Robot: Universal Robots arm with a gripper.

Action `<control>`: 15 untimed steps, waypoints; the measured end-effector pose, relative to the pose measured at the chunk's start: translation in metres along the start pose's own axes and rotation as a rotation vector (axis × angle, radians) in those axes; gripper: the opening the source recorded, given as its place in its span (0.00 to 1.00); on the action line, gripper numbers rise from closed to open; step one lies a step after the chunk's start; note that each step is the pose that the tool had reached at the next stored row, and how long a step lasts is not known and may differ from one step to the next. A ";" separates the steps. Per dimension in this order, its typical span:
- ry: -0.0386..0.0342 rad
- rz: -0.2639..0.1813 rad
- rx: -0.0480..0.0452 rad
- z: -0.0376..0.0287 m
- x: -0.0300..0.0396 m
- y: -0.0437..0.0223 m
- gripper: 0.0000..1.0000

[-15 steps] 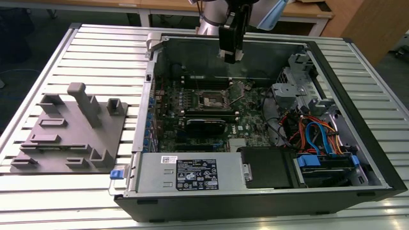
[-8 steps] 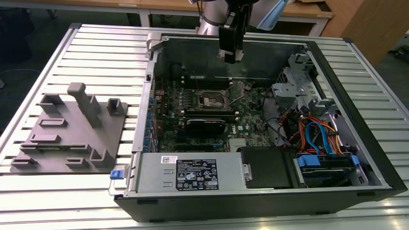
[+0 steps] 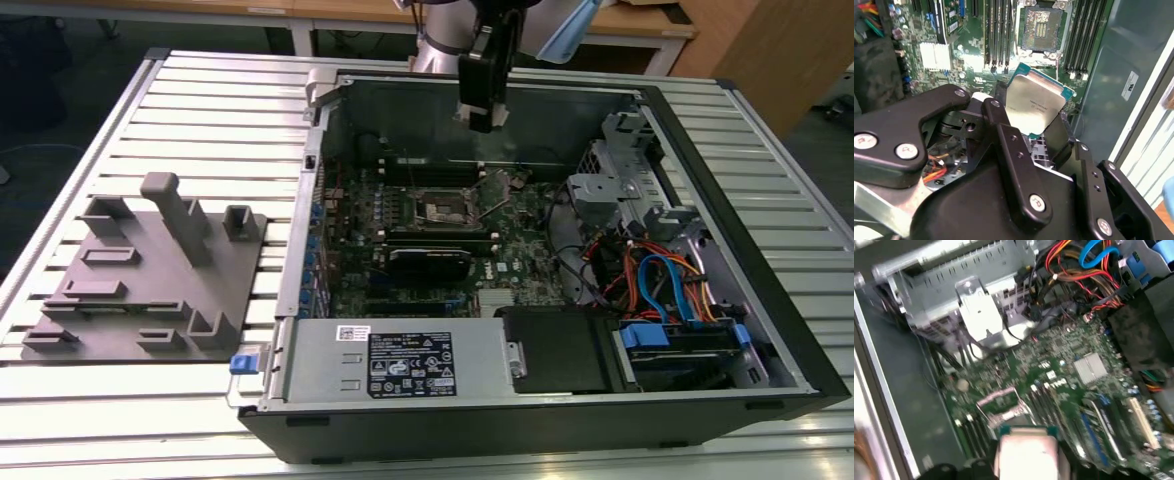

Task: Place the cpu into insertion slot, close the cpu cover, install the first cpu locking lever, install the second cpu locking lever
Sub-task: 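Place the cpu into insertion slot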

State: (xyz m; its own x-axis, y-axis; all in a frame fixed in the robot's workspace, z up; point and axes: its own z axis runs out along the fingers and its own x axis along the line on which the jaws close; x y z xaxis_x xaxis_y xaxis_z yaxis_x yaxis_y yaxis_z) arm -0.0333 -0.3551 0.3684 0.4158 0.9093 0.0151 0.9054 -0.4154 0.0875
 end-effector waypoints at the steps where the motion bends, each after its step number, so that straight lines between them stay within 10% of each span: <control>1: 0.0016 -0.018 0.0003 0.0000 0.0000 0.0000 0.54; 15: 0.0228 -0.259 0.0040 0.0049 -0.0005 -0.0012 0.54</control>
State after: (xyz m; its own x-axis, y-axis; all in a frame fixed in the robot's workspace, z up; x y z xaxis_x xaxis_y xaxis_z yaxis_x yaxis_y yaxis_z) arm -0.0342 -0.3551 0.3634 0.1684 0.9856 0.0152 0.9817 -0.1691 0.0875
